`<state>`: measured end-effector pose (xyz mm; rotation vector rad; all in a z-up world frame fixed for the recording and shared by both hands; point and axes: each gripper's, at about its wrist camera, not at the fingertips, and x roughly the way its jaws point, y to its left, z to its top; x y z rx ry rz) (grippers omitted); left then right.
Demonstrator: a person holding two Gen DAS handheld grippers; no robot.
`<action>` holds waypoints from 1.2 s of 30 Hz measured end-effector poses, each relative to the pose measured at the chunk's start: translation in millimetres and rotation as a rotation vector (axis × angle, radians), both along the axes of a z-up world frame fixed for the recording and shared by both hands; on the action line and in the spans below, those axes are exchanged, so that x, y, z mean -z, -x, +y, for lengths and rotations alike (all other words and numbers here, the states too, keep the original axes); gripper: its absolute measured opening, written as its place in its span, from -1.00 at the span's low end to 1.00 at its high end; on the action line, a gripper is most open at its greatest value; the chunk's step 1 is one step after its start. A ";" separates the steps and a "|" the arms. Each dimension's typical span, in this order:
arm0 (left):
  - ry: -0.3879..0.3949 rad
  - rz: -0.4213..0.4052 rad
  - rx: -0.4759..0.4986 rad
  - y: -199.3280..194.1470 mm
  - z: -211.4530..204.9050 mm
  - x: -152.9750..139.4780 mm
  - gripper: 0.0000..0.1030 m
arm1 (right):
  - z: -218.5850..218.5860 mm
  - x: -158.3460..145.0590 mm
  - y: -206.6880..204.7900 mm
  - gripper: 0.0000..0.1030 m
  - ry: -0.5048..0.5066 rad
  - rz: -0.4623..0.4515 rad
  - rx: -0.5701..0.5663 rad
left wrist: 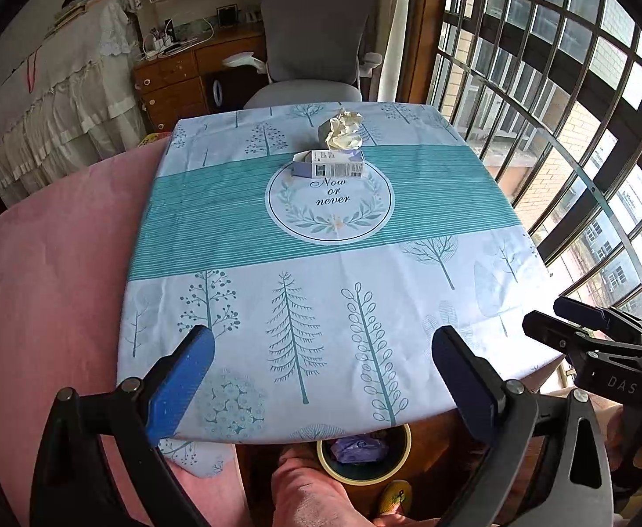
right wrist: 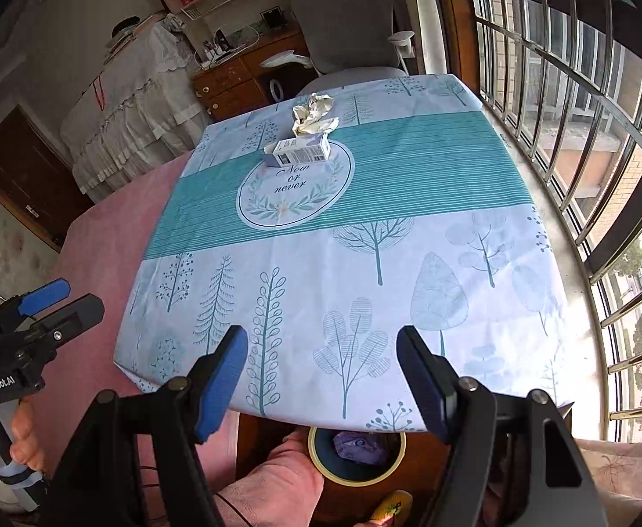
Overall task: Collect trash
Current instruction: 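Raise both tools back over the table toward the carton and paper, then grasp the white milk carton with the left gripper while the right gripper grasps the crumpled cream paper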
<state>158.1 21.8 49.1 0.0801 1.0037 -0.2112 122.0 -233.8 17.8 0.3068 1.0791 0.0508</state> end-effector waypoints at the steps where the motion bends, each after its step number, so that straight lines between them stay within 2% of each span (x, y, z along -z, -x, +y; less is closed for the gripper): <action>1: -0.001 0.001 0.022 -16.7 1.3 1.0 0.91 | -1.7 2.7 -9.9 0.37 0.005 0.001 0.024; 8: -0.045 0.049 0.218 -138.6 -6.8 18.3 0.91 | -11.8 37.2 -80.7 0.37 -0.020 0.086 0.231; 12: -0.067 0.078 0.322 -207.4 -17.1 37.6 0.91 | -12.8 56.1 -122.2 0.26 -0.010 0.121 0.329; 16: -0.076 0.108 0.395 -268.8 -31.4 65.8 0.91 | -18.3 75.1 -161.8 0.24 -0.027 0.149 0.410; 22: -0.119 0.167 0.488 -328.0 -55.8 113.6 0.89 | -20.6 90.4 -209.4 0.22 -0.008 0.154 0.449; 28: -0.154 0.225 0.581 -348.9 -76.1 152.3 0.85 | -23.2 104.3 -235.1 0.22 0.013 0.175 0.461; 30: -0.166 0.243 0.606 -352.0 -81.9 162.2 0.73 | -22.3 108.5 -240.8 0.22 0.018 0.183 0.456; 33: -0.152 0.296 0.619 -356.0 -85.5 175.0 0.44 | -19.4 113.5 -246.9 0.20 0.021 0.194 0.446; 36: -0.124 0.326 0.632 -353.7 -87.1 181.5 0.07 | -17.0 117.2 -251.7 0.19 0.012 0.199 0.444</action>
